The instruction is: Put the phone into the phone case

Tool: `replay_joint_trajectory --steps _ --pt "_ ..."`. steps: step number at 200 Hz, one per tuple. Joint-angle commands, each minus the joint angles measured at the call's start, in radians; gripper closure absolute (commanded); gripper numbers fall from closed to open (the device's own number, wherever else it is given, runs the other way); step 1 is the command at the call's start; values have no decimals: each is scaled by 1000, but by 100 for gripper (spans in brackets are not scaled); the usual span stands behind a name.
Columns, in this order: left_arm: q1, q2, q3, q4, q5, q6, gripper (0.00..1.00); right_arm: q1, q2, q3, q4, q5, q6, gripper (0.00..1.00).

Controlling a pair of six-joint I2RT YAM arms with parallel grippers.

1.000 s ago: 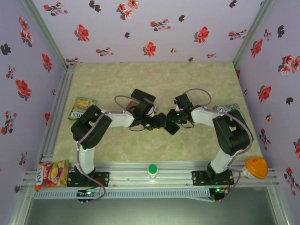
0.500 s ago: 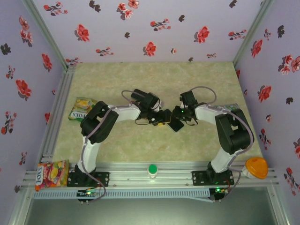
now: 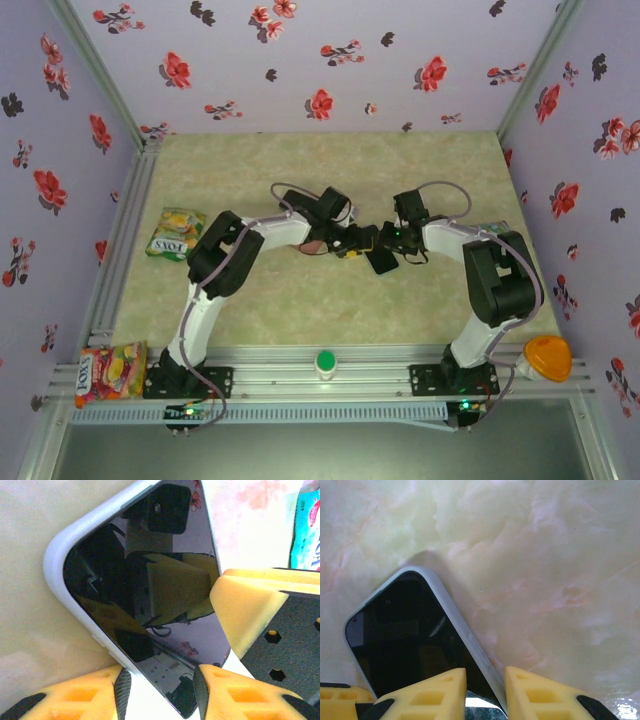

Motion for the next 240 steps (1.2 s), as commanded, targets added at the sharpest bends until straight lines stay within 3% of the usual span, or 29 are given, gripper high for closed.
replay_joint_trajectory --steps 1,109,197,240 --pt "13 75 85 242 -110 97 57 10 -38 -23 -1 -52 17 73" --pt "15 63 96 211 -126 116 57 9 -94 -89 20 -44 42 70" --pt "15 -81 -180 294 -138 94 57 -19 -88 -73 8 -25 19 49" --pt "0 -146 -302 320 -138 80 57 -42 -85 -70 4 -24 11 47"
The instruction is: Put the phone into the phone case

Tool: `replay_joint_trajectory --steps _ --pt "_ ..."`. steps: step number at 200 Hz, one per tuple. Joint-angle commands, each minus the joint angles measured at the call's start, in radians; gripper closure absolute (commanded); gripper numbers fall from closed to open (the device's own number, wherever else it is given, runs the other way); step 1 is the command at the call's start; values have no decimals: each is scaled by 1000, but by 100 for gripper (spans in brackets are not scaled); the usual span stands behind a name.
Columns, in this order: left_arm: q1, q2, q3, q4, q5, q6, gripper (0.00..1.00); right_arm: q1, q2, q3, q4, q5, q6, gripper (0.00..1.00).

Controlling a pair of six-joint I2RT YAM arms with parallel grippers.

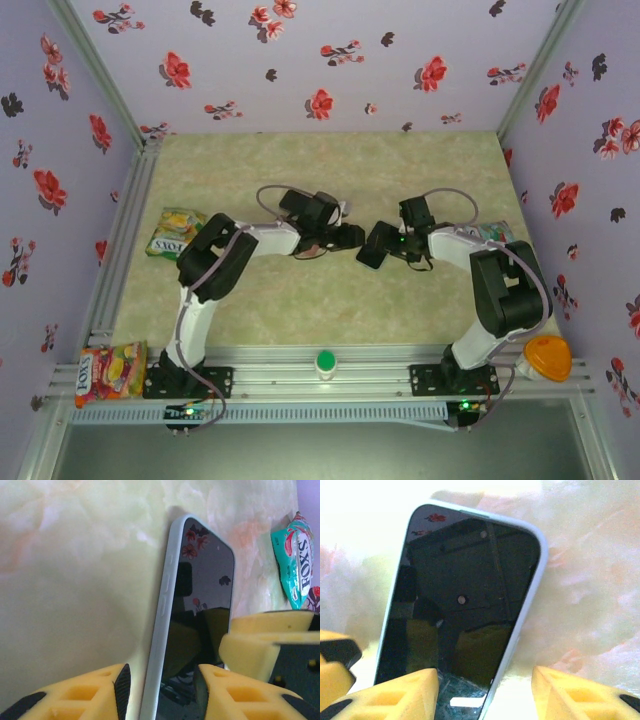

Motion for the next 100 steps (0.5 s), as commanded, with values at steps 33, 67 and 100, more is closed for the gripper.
replay_joint_trajectory --steps 33,67,100 --pt "-37 -77 -117 0 -10 -17 57 -22 0 25 1 -12 -20 53" --pt "-58 -88 -154 41 -7 -40 57 -22 19 44 9 -23 -20 57" --pt "-80 -88 -162 68 -5 -61 57 -22 33 54 13 -26 -19 58"
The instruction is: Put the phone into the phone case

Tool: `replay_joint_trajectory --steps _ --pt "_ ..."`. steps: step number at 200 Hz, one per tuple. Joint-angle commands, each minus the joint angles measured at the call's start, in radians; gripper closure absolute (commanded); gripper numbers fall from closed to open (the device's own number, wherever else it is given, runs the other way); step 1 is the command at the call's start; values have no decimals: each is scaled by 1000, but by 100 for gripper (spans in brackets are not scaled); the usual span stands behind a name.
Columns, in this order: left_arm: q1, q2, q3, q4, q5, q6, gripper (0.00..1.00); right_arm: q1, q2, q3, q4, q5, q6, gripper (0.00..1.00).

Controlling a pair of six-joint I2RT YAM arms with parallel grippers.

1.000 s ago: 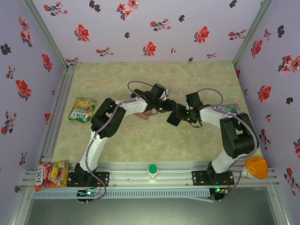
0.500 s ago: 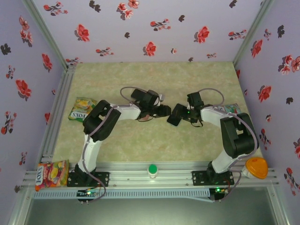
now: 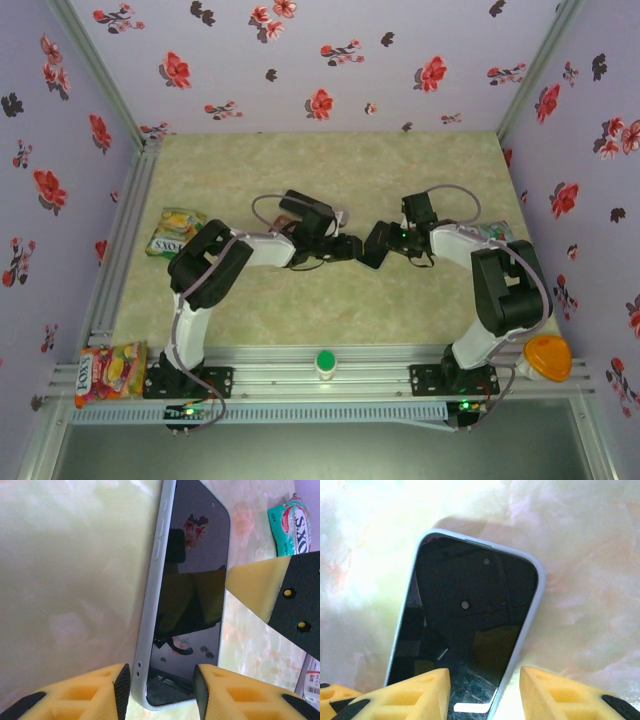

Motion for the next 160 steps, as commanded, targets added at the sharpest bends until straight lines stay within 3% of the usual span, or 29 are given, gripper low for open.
replay_joint_trajectory --steps 1,160 --pt "-39 -15 -25 -14 18 -37 57 -6 25 27 5 -10 -13 58" --pt "-99 -31 -55 23 30 -81 57 -7 105 77 36 -43 -9 57"
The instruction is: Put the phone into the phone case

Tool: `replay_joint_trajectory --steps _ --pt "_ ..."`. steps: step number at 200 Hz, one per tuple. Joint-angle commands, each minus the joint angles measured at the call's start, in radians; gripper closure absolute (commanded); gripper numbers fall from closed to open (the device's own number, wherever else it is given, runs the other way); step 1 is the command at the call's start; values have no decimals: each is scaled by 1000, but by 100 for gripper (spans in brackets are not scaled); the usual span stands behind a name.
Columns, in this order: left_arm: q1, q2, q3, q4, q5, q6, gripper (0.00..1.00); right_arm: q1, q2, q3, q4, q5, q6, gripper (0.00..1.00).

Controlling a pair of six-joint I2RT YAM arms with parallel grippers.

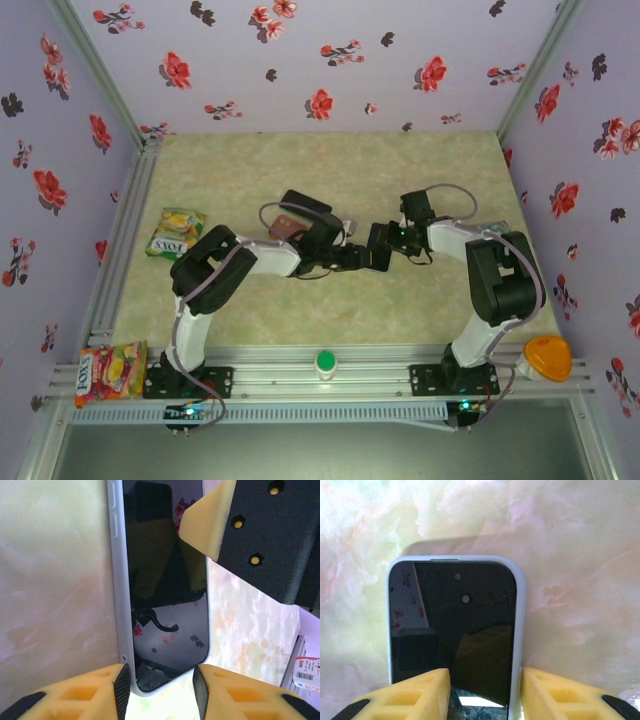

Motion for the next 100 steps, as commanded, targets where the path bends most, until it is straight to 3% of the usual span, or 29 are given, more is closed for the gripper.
replay_joint_trajectory --steps 1,100 --pt "-29 -17 -21 -17 41 -25 57 -3 34 37 38 -23 -8 57" --pt "-35 -19 -20 -11 42 -27 57 -3 72 74 39 -35 -8 56"
